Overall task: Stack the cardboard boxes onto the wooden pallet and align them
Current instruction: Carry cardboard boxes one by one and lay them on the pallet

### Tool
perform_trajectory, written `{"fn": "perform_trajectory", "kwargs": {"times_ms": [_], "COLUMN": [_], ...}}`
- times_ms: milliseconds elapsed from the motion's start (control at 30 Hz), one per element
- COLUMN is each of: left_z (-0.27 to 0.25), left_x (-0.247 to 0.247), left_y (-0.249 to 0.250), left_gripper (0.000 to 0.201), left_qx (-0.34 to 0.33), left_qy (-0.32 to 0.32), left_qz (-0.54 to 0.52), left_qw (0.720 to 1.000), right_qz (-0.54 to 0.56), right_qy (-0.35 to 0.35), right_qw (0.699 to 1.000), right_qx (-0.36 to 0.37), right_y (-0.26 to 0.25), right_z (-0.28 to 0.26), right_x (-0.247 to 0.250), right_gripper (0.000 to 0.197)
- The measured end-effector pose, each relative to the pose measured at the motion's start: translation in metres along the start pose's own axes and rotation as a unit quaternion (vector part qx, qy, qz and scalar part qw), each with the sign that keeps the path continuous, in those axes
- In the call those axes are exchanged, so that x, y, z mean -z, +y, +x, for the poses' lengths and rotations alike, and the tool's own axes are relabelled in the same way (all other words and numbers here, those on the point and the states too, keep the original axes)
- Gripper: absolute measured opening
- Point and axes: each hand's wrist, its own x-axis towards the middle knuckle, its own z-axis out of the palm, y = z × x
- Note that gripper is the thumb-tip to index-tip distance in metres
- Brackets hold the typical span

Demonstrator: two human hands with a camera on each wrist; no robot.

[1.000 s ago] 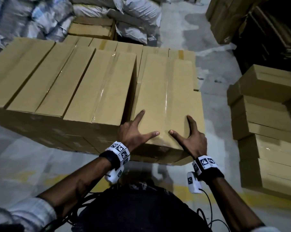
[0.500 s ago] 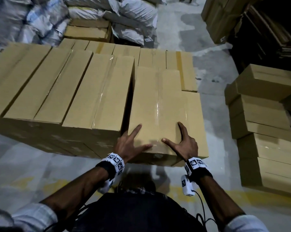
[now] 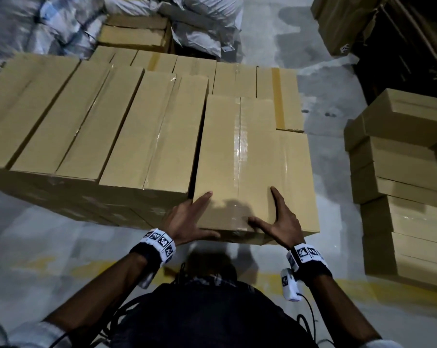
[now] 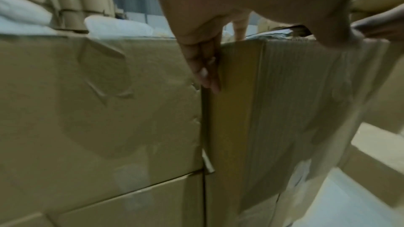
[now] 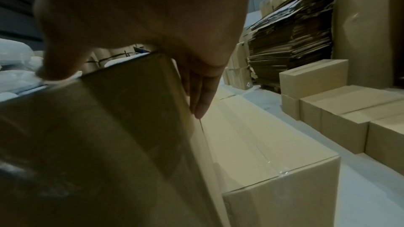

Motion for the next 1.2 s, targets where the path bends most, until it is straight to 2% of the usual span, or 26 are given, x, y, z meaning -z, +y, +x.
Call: {"fn": "perform_trajectory", "kwargs": {"times_ms": [67,167,367,633,733,800,867,1000,1067,1200], "left_z": [-0.008,-0.014,-0.014,-0.023,-0.023,-0.023,-0.021,-0.008,0.0,0.007], "left_x": [0.001,-0.001,-0.002,0.0,0.0,0.005,0.014,0.026,0.028,0.032], "left_y": [-0.008,-0.016,-0.012,-0.018,-0.03,-0.035,-0.037,-0.04,-0.043,-0.044], "left_gripper": [0.122,0.116,0.091,0.056,0.042,0.047,0.063,0.092,0.094,0.084], "left_qx": [-0.026,-0.039,-0.022,0.01,-0.018,-0.019,-0.003,0.042,0.054,0.053], "left_qy": [-0.015,0.03,0.112,0.199,0.221,0.238,0.244,0.207,0.187,0.179], "left_qz": [0.011,-0.015,-0.089,-0.048,0.043,0.11,0.139,0.17,0.175,0.172], "left_qw": [0.999,0.999,0.99,0.979,0.974,0.965,0.96,0.963,0.965,0.967], "right_qz": [0.013,-0.015,-0.054,-0.046,-0.041,-0.038,-0.035,-0.034,-0.035,-0.033], "right_qy": [-0.032,-0.068,-0.034,-0.018,-0.01,-0.007,-0.008,-0.011,-0.012,-0.014], "right_qw": [0.999,0.996,0.997,0.995,0.996,0.997,0.997,0.997,0.997,0.997], "right_qx": [0.03,0.048,0.053,0.085,0.076,0.072,0.073,0.072,0.072,0.07], "right_y": [0.011,0.021,0.017,0.01,0.01,0.009,0.007,0.004,0.003,0.006], "right_z": [-0.009,-0.02,-0.011,0.004,0.007,0.009,0.011,0.019,0.025,0.035], "right_x": [0.004,0.0,-0.006,-0.013,-0.015,-0.015,-0.014,-0.01,-0.01,-0.01], "right_gripper": [0.124,0.131,0.123,0.115,0.114,0.112,0.111,0.113,0.115,0.117]}}
